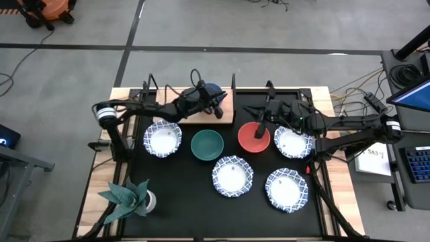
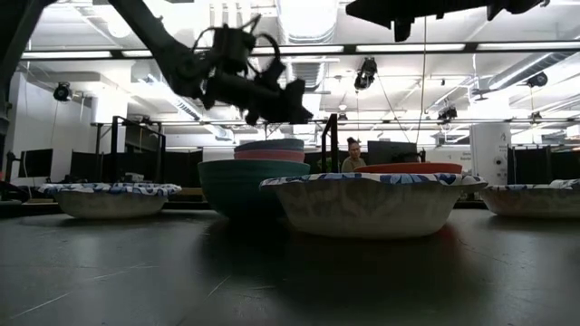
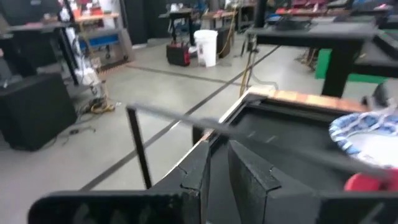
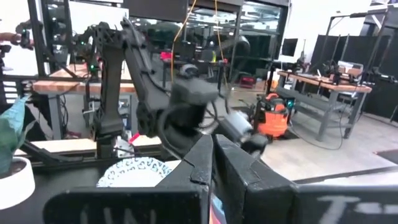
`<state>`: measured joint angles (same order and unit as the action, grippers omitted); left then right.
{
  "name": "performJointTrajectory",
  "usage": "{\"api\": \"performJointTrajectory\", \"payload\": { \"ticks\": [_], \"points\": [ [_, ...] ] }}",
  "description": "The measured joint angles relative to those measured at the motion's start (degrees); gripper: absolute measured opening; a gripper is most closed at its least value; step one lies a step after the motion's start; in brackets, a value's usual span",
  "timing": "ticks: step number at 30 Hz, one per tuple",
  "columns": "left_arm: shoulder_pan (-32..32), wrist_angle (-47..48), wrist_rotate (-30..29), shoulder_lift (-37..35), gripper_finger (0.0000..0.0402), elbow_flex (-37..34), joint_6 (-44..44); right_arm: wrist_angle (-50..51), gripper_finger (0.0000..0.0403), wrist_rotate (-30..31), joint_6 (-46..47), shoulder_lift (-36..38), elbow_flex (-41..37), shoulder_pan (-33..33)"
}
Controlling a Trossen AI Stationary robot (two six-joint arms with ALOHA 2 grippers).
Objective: Place and stack bowls onto a shelf
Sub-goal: Stack the blue bowl on top of the pink bowl
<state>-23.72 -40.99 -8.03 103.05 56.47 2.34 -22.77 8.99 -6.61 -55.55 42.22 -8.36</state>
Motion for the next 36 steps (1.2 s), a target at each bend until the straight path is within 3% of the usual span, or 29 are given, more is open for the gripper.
{"api": "performJointTrajectory", "payload": {
  "ticks": [12,36],
  "points": [
    [-2.3,-0.09,0.02,3.6,0.004,0.72,-1.65,0.21,0.0009,-0.02,-0.44,-0.04,-1.29,0.0],
    [-2.28,4.09,0.07,3.67,0.004,0.65,-1.85,0.25,0.0009,0.0,-0.46,-0.04,-1.31,0.0]
  ]
}}
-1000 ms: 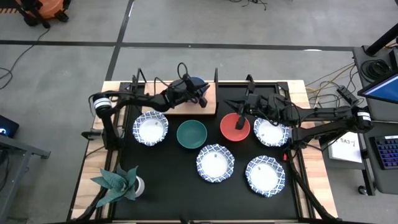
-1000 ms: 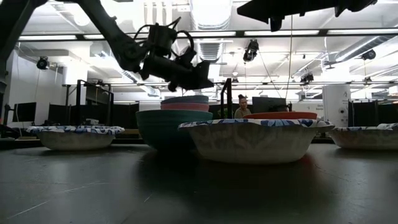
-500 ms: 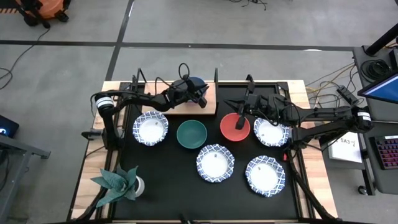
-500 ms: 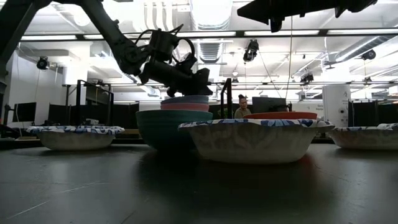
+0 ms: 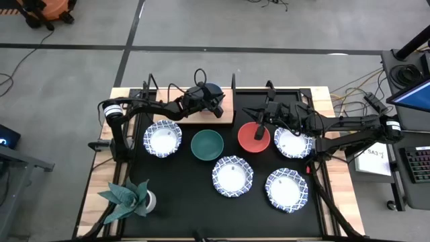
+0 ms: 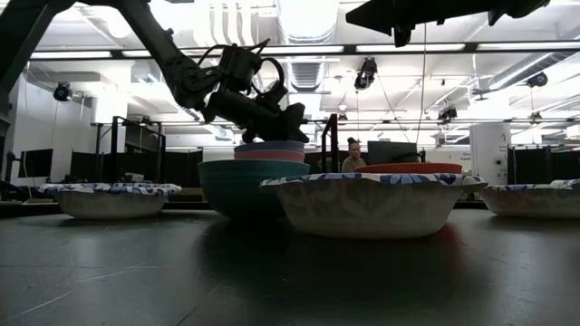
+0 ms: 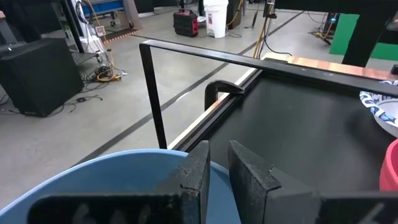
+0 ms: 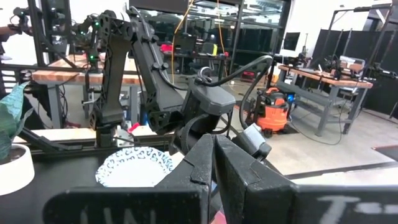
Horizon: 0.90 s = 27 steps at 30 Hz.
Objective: Place and stack bowls onto a shelf
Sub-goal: Stack the blue bowl on top of the pink bowl
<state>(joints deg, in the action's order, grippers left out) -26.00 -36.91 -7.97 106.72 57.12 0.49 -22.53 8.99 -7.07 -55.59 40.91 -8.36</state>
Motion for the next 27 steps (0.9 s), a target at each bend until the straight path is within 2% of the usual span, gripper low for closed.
{"api": "performJointTrajectory", "payload": {
  "ticks": [27],
  "points": [
    [0.02,1.92,0.04,-0.13,0.004,0.17,-1.07,0.0,0.0009,-0.02,-0.02,0.0,0.0,0.0]
  ]
}}
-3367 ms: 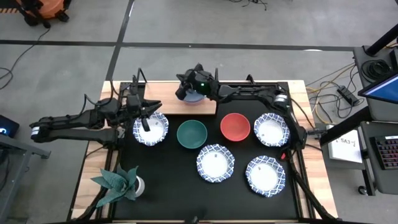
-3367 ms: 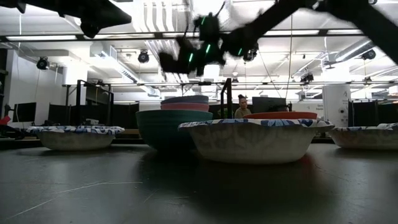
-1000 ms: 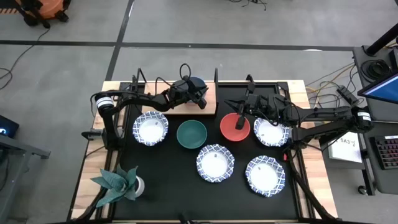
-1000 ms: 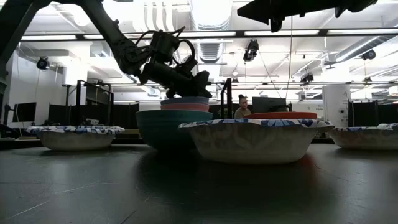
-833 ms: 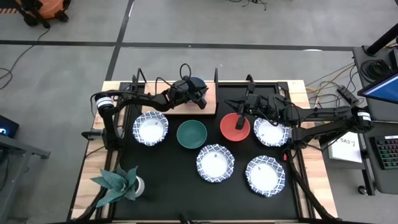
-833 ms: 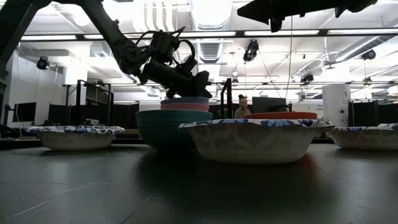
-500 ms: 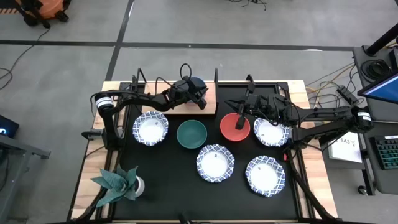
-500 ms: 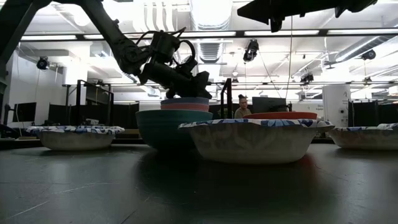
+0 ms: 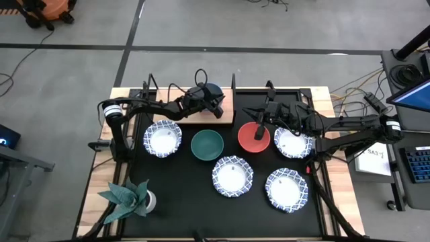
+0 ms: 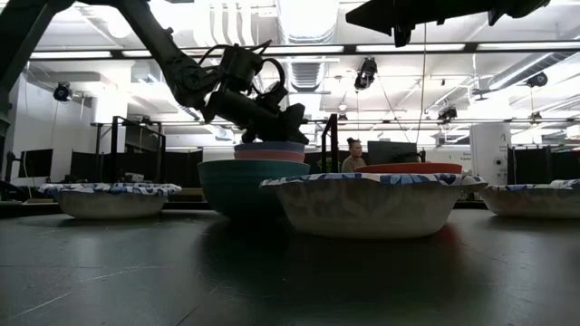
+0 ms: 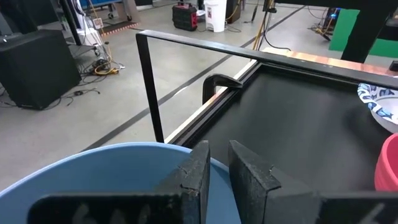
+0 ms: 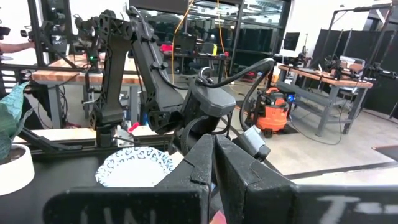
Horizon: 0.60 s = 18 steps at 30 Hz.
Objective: Place and stack bowls onto a shelf
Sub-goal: Stack the blue bowl on top of the pink bowl, then put the white patterned bowl on the shelf
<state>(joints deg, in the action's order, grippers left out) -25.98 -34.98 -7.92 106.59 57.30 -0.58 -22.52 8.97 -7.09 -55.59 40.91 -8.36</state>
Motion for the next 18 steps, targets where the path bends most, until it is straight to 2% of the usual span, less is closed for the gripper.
{"api": "performJointTrajectory", "payload": {
  "ticks": [5,10,15,18],
  "points": [
    [0.03,0.67,0.0,-1.11,0.004,-0.02,0.02,0.01,0.0009,0.01,0.01,0.08,0.0,0.0],
    [0.08,5.94,0.16,-8.88,0.004,0.09,1.59,0.0,0.0009,0.03,0.02,1.3,0.0,0.71],
    [0.92,21.97,1.72,-21.2,0.004,0.1,1.65,1.27,0.0009,0.0,0.68,3.32,0.0,3.26],
    [2.39,36.29,6.04,-29.43,0.004,0.13,-2.14,5.02,0.0009,0.02,3.15,4.75,0.0,5.12]
  ]
}}
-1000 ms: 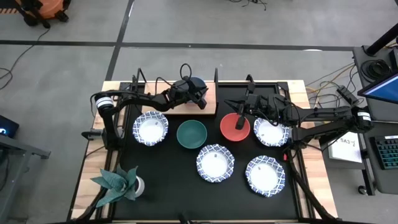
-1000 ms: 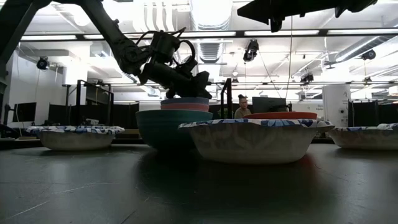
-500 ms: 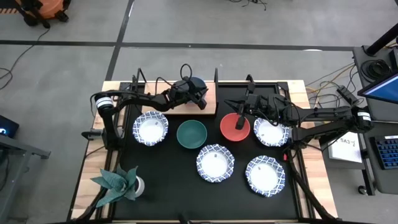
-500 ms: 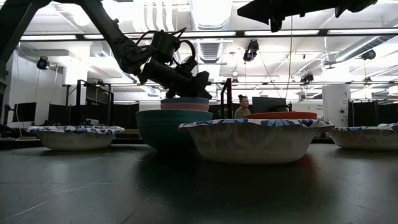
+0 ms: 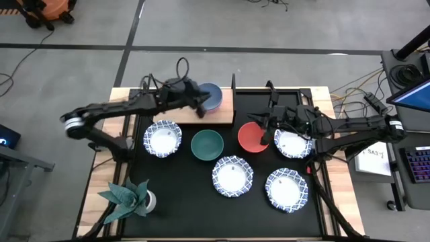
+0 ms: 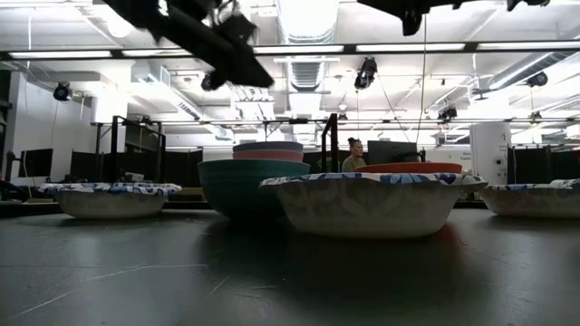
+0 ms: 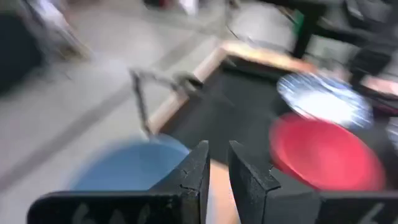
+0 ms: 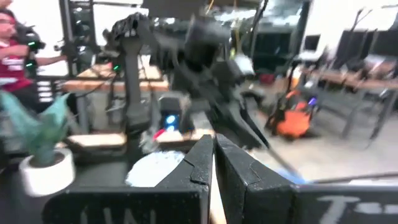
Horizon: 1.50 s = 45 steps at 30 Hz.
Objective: Place and stack bowls onto a shelf
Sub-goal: Put the white patterned bowl on the shelf
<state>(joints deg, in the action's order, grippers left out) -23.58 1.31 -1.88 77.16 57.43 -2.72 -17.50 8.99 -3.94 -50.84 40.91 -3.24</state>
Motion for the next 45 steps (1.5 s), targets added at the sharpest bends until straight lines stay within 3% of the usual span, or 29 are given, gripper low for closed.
{"api": "performJointTrajectory", "payload": {
  "ticks": [4,8,16,21,26,32,45],
  "points": [
    [4.6,19.61,2.92,-8.84,0.004,0.0,-10.31,7.16,0.0009,-0.01,3.51,1.05,0.0,2.48],
    [12.43,34.65,2.8,-12.96,0.004,0.0,-23.54,11.06,0.0009,0.01,6.23,0.9,0.0,4.2],
    [24.74,59.25,-2.04,-7.57,0.0041,-0.24,-44.77,11.37,0.0009,0.03,6.48,-0.58,0.0,5.37],
    [25.3,60.93,-2.08,-1.85,0.0062,-0.24,-46.06,11.37,0.0009,0.07,6.37,-0.77,0.0,5.66],
    [25.28,61.14,-2.29,2.6,0.0118,-0.24,-43.23,11.42,0.0009,0.03,6.33,-0.77,0.0,7.33],
    [25.28,60.75,-6.58,6.97,0.0174,-0.26,-42.63,11.57,0.0009,0.03,6.33,-0.77,0.0,9.37],
    [25.28,56.64,-8.02,12.71,0.0154,-0.58,-39.73,11.67,0.0009,0.07,6.51,-0.77,0.0,10.9]
  ]
}}
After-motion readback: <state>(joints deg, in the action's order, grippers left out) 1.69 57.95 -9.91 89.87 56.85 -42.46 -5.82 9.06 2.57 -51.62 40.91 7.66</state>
